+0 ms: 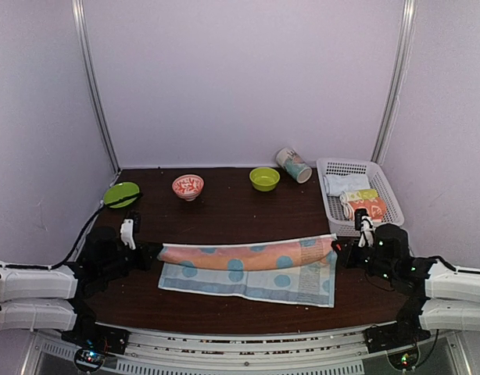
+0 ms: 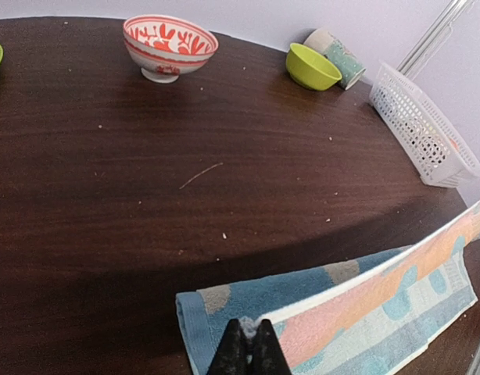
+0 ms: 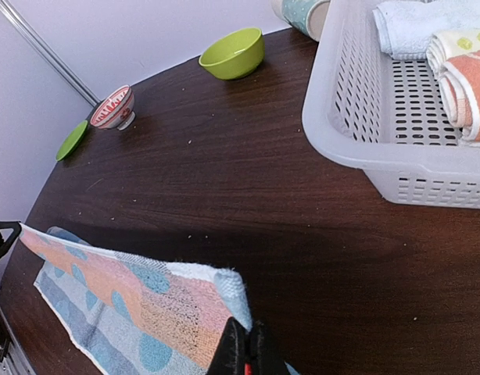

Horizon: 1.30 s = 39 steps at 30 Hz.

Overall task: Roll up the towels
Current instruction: Fold the towel at the center of the board.

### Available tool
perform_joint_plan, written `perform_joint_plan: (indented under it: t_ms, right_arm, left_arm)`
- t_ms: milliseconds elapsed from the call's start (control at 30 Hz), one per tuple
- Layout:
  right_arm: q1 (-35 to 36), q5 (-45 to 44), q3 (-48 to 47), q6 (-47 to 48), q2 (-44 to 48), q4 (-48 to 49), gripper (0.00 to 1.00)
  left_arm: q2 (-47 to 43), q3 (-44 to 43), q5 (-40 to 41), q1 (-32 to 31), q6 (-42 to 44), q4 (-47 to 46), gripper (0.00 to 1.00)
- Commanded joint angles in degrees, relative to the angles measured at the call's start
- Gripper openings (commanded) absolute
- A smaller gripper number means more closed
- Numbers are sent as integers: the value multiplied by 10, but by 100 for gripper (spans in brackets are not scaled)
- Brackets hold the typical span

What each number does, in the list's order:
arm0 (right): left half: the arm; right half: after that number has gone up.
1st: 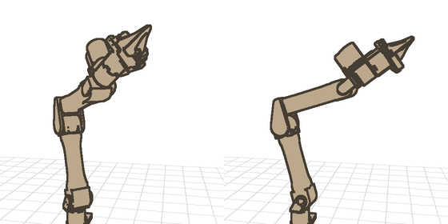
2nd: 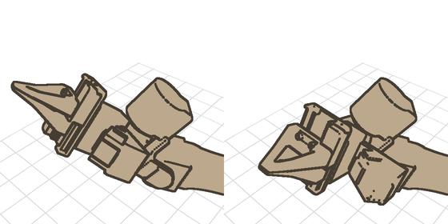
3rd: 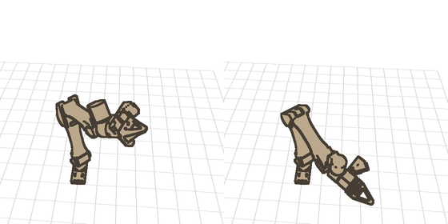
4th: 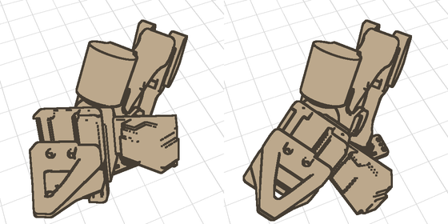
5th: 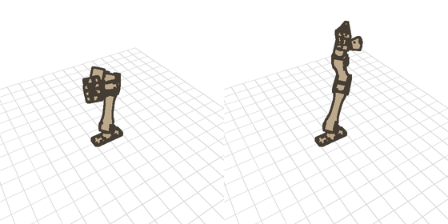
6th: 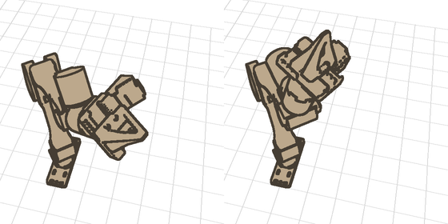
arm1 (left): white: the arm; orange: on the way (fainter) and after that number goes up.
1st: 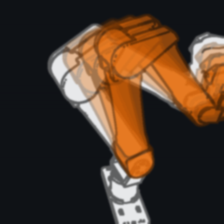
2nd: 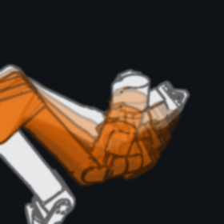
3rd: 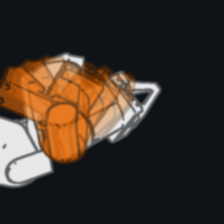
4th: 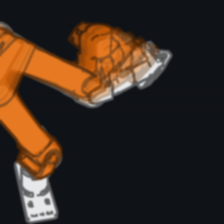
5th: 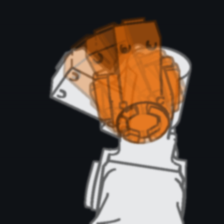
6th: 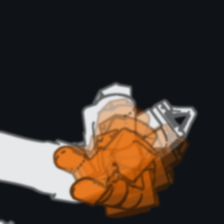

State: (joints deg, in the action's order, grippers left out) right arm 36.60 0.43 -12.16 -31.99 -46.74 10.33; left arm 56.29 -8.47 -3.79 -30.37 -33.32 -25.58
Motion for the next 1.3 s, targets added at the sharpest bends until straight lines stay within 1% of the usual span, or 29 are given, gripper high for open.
perform_joint_plan:
  t_ms: [0, 167, 200, 300, 400, 433, 467, 533, 600, 633, 700, 800, 867, 900, 933, 1100, 1267]
  right_arm:
    - [7, -4, 15, -19, 13, -8, 0]
    - [12, 9, 19, -20, 22, -24, 0]
    - [13, 20, 20, -20, 25, -27, 2]
    - [19, 53, 23, -19, 46, -42, 23]
    - [31, 70, 26, -23, 82, -75, 37]
    - [34, 76, 26, -26, 98, -88, 43]
    - [37, 80, 26, -28, 111, -104, 46]
    - [45, 88, 23, -32, 136, -136, 51]
    - [50, 93, 21, -33, 161, -160, 54]
    - [52, 97, 19, -34, 171, -171, 55]
    - [53, 86, 15, -43, 190, -190, 57]
    - [52, 33, 1, -74, 201, -201, 59]
    - [52, 4, -19, -91, 178, -200, 59]
    - [51, -2, -33, -94, 152, -196, 59]
    - [51, -8, -50, -97, 123, -196, 59]
    - [52, -47, -151, -74, -49, -231, 56]
    - [98, -51, -165, -60, -119, -200, 55]
  left_arm:
    - [32, 3, 1, 0, -10, -37, 0]
    - [68, -1, -18, 0, -6, -53, 0]
    - [75, -3, -25, 0, -6, -53, 0]
    - [86, -5, -45, 0, -6, -57, 0]
    - [84, 0, -54, 0, -15, -52, 0]
    - [78, 3, -56, 0, -17, -50, 1]
    - [73, 6, -57, -1, -18, -48, 3]
    - [61, 10, -52, -1, -18, -29, 6]
    - [48, 12, -49, -2, -16, -12, 14]
    - [42, 13, -49, -3, -15, -5, 16]
    - [30, 15, -46, -2, -15, 8, 17]
    - [15, 19, -39, -2, -12, 21, 16]
    - [5, 21, -31, -2, -9, 31, 11]
    - [-1, 24, -26, -2, -9, 33, 7]
    - [-8, 25, -21, -2, -7, 35, 5]
    - [-20, 25, -14, -2, 2, 43, 1]
    - [-22, 26, -39, -10, 2, 48, 0]
